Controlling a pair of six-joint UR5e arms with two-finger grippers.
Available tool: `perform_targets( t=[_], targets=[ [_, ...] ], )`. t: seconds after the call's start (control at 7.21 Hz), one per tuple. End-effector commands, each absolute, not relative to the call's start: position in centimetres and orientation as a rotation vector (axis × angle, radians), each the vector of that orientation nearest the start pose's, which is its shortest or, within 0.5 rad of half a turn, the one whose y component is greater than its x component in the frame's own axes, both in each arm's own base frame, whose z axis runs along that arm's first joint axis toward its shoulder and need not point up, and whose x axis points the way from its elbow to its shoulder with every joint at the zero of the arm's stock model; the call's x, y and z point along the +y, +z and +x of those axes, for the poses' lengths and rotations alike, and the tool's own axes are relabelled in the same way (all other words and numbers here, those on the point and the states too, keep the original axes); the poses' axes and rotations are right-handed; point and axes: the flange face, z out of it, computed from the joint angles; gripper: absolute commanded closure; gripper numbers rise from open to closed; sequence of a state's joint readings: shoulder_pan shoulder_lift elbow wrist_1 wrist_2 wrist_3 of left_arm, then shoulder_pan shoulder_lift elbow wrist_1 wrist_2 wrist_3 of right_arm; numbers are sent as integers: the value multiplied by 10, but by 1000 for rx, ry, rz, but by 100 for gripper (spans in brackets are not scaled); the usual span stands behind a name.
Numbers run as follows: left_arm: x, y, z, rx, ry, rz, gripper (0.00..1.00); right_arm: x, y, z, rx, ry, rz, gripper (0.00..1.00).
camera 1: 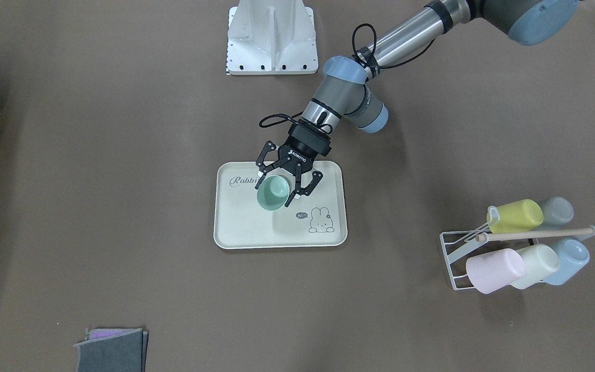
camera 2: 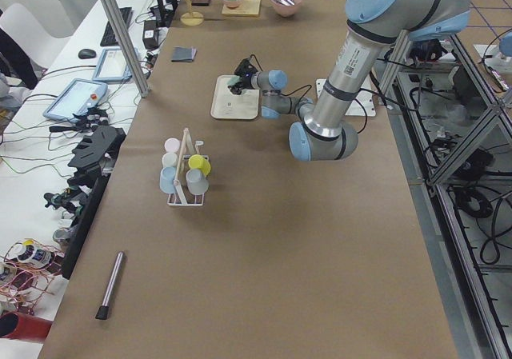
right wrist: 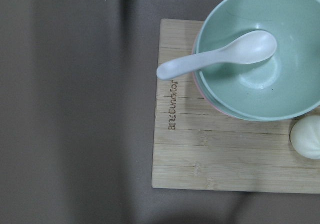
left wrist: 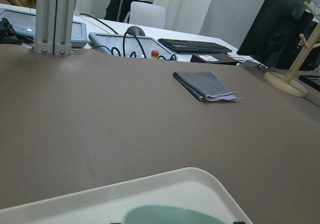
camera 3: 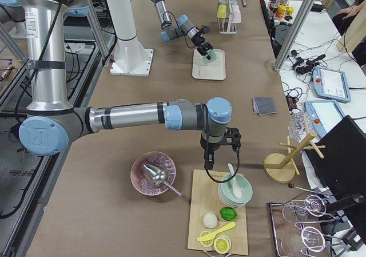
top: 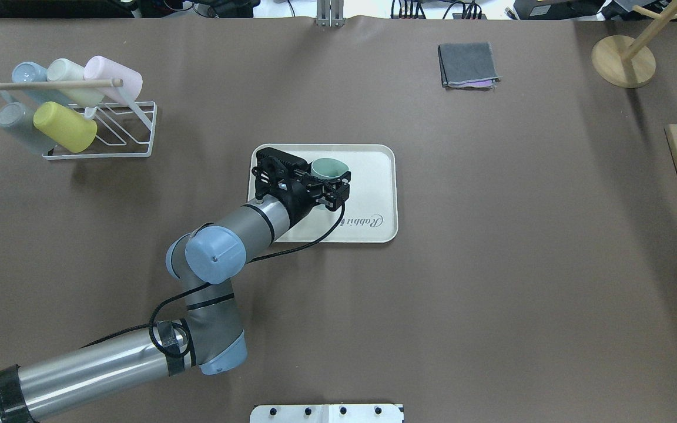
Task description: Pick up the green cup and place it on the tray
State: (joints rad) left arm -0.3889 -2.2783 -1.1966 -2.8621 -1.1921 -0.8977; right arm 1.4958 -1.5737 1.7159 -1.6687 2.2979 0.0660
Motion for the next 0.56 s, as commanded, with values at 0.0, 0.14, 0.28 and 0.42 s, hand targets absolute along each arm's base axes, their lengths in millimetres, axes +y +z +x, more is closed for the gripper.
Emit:
perform_targets(
  t=[0.0, 0.14, 0.28, 0.42],
  targets=[
    [-435, 247, 618, 1222, -85, 1052, 21, -494, 601, 30, -728, -26, -7, 0],
    [-435, 246, 618, 1222, -84, 1053, 21, -494, 600, 30, -728, -27, -4, 0],
    [-434, 246, 618, 1221, -81, 1054, 19, -494, 600, 30, -728, -27, -4, 0],
    [-435, 246, 617, 1218, -78, 1058, 18, -494, 601, 30, -728, -26, -6, 0]
  ],
)
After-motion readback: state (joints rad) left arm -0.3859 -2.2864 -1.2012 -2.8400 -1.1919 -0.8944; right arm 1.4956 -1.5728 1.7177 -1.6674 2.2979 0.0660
